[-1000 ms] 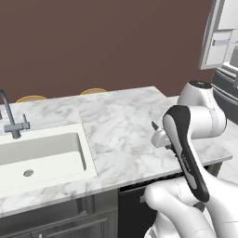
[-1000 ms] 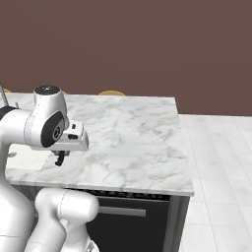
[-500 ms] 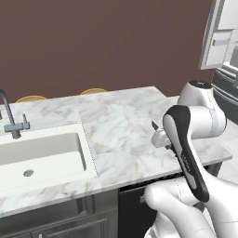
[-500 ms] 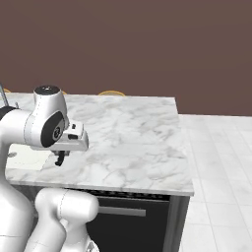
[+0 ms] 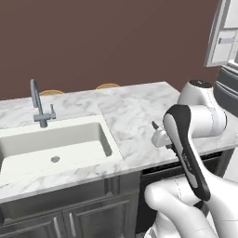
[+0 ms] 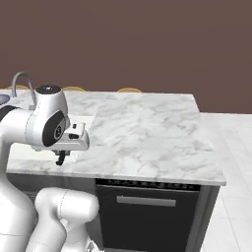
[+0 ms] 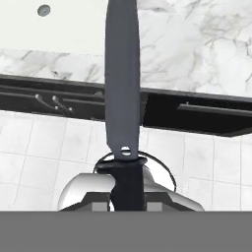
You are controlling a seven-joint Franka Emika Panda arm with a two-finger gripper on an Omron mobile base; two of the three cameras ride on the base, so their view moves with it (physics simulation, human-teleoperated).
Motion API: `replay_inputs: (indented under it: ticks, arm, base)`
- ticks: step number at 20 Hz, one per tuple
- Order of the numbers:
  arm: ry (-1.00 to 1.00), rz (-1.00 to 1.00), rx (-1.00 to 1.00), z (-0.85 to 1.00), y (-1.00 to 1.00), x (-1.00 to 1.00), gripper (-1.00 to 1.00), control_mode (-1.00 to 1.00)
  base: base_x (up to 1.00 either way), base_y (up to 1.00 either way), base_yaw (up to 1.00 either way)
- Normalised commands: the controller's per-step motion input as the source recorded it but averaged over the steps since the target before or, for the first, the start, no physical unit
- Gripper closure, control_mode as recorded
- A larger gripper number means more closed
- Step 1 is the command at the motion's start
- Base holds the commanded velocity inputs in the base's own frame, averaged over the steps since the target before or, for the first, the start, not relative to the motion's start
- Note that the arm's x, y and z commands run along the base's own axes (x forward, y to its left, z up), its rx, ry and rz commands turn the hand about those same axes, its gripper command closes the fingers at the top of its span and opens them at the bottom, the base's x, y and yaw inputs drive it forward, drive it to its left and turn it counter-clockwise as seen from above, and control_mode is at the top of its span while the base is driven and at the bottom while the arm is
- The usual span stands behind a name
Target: Retrieve the butter from the fridge and place it on a plate on the dining table. Then retrieve the butter knife by the fridge and place it near the plate.
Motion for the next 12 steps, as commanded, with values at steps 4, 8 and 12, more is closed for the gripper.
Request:
replay_inputs:
  ticks: [4,8,12]
  arm:
    - [0.0,0.0,0.0,0.0,0.0,0.0,1.0,1.0]
    - [0.0,0.0,0.0,0.0,0.0,0.0,1.0,1.0]
    - [0.0,0.0,0.0,0.0,0.0,0.0,1.0,1.0]
  base:
    - [-0.63,0.8,0.0]
    - [-0.48,0.97,0.0]
    - [-0.41,1.0,0.0]
